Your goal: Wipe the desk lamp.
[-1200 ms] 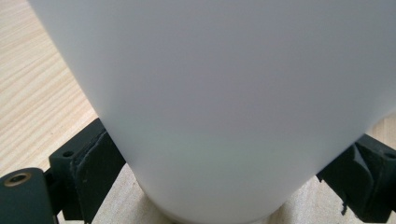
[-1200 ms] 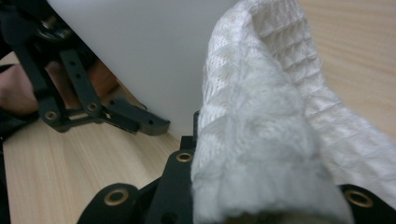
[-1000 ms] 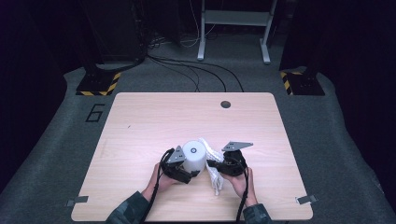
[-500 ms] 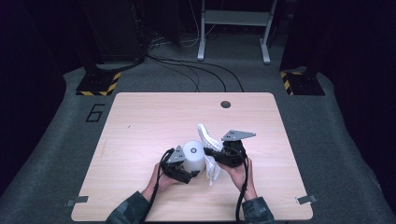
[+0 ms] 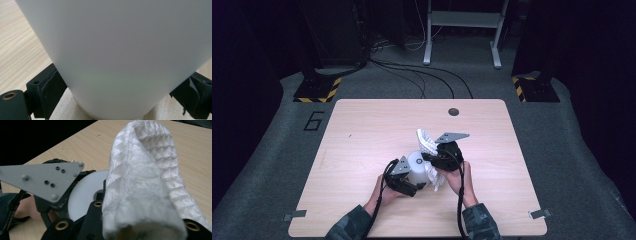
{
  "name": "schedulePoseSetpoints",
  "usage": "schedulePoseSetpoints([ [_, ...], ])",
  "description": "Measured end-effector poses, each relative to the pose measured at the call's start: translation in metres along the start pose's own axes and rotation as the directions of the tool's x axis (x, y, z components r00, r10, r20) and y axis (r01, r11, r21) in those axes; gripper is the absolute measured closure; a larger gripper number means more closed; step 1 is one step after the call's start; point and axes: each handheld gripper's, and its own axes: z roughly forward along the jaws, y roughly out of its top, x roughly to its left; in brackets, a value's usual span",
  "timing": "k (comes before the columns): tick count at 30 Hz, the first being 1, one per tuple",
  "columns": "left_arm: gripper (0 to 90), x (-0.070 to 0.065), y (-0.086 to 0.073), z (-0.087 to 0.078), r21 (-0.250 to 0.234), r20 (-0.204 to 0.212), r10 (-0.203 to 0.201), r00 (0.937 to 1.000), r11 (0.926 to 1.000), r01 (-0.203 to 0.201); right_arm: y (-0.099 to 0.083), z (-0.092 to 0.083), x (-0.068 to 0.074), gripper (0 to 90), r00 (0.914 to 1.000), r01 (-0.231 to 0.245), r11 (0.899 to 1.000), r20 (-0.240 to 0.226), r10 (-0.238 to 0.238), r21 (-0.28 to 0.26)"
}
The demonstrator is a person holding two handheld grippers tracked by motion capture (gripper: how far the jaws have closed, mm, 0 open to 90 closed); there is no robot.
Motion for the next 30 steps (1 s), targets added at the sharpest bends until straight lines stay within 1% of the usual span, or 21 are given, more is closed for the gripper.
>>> schedulePoseSetpoints([
  [3,7.9,0.0,0.0,0.0,0.002,0.002,-0.003,1.0,1.0,0.003,0.003,0.003,-0.002,85.1,0.9999,-0.009,1.0,0.008,0.009,0.008],
  [4,7.9,0.0,0.0,0.0,0.002,0.003,-0.003,1.0,1.0,0.003,0.004,0.004,-0.003,85.1,0.9999,0.004,1.0,0.011,-0.004,0.008],
  [5,7.9,0.0,0.0,0.0,0.001,0.002,-0.007,1.0,1.0,0.007,0.005,0.005,-0.003,85.1,0.9999,-0.006,1.0,0.014,0.006,0.009],
  [6,7.9,-0.001,0.0,0.0,0.0,0.005,-0.012,0.9999,0.9999,0.012,0.006,0.007,-0.004,85.1,0.9999,0.005,1.0,0.016,-0.005,0.008],
  [8,7.9,-0.001,0.0,0.0,0.0,0.004,-0.011,0.9999,0.9999,0.011,0.008,0.009,-0.004,85.2,0.9997,-0.002,1.0,0.023,0.002,0.011],
  [9,7.9,0.0,0.0,0.0,0.002,0.001,-0.002,1.0,1.0,0.002,0.01,0.01,-0.004,85.2,0.9996,-0.01,1.0,0.027,0.009,0.015],
  [10,7.9,0.0,0.0,0.0,0.001,-0.001,-0.002,1.0,1.0,0.002,0.011,0.012,-0.005,85.2,0.9996,0.007,1.0,0.028,-0.007,0.018],
  [11,7.9,0.0,0.0,0.0,0.001,-0.001,-0.002,1.0,1.0,0.002,0.013,0.013,-0.004,85.1,0.9995,0.001,1.0,0.033,-0.002,0.024],
  [13,7.9,0.0,0.0,0.0,-0.001,-0.002,0.0,1.0,1.0,0.0,0.017,0.017,-0.003,85.2,0.9993,0.007,0.999,0.038,-0.008,0.033],
  [16,7.9,0.0,0.0,0.0,-0.001,-0.003,0.001,1.0,1.0,-0.001,0.02,0.022,-0.001,85.2,0.9995,0.005,0.999,0.032,-0.007,0.038],
  [17,7.9,0.0,0.0,0.0,0.001,-0.003,0.003,1.0,1.0,-0.003,0.021,0.024,0.0,85.3,0.9996,0.019,0.999,0.023,-0.02,0.037],
  [19,7.9,0.0,0.0,0.0,0.0,-0.004,0.002,1.0,1.0,-0.002,0.02,0.026,0.002,85.3,0.9998,0.017,0.999,0.005,-0.018,0.037],
  [21,7.9,0.0,0.0,0.0,0.0,-0.002,0.001,1.0,1.0,-0.001,0.019,0.025,0.007,85.4,0.9999,0.012,0.999,-0.009,-0.012,0.038],
  [22,7.9,0.0,0.0,0.0,0.0,-0.001,0.0,1.0,1.0,0.0,0.018,0.024,0.009,85.4,0.9996,0.023,0.999,-0.016,-0.022,0.039],
  [23,7.9,0.0,0.0,0.0,-0.009,-0.005,-0.004,1.0,1.0,0.004,0.016,0.023,0.012,85.3,0.9997,0.021,0.999,-0.017,-0.02,0.044],
  [24,7.9,0.0,0.0,0.0,-0.01,-0.008,-0.002,1.0,0.9999,0.002,0.015,0.021,0.014,85.3,0.9991,0.037,0.998,-0.022,-0.036,0.048],
  [26,7.9,-0.001,0.0,0.001,-0.011,-0.005,-0.005,1.0,0.9999,0.005,0.01,0.017,0.017,85.3,0.9987,0.047,0.997,-0.021,-0.046,0.059],
  [27,7.9,-0.001,0.0,0.001,-0.011,-0.004,-0.006,1.0,0.9999,0.006,0.008,0.014,0.017,85.3,0.9987,0.046,0.997,-0.027,-0.044,0.056],
  [28,7.9,-0.001,0.0,0.001,-0.011,-0.004,-0.006,1.0,0.9999,0.006,0.005,0.011,0.016,85.3,0.999,0.042,0.998,-0.02,-0.041,0.051],
  [29,7.9,0.0,0.0,0.0,0.001,-0.002,0.004,1.0,1.0,-0.004,0.004,0.008,0.014,85.3,0.9995,0.03,0.998,-0.01,-0.029,0.049],
  [30,7.9,0.0,0.0,0.0,-0.002,-0.003,0.002,1.0,1.0,-0.002,0.003,0.006,0.011,85.3,0.9996,0.027,0.999,-0.009,-0.027,0.041],
])
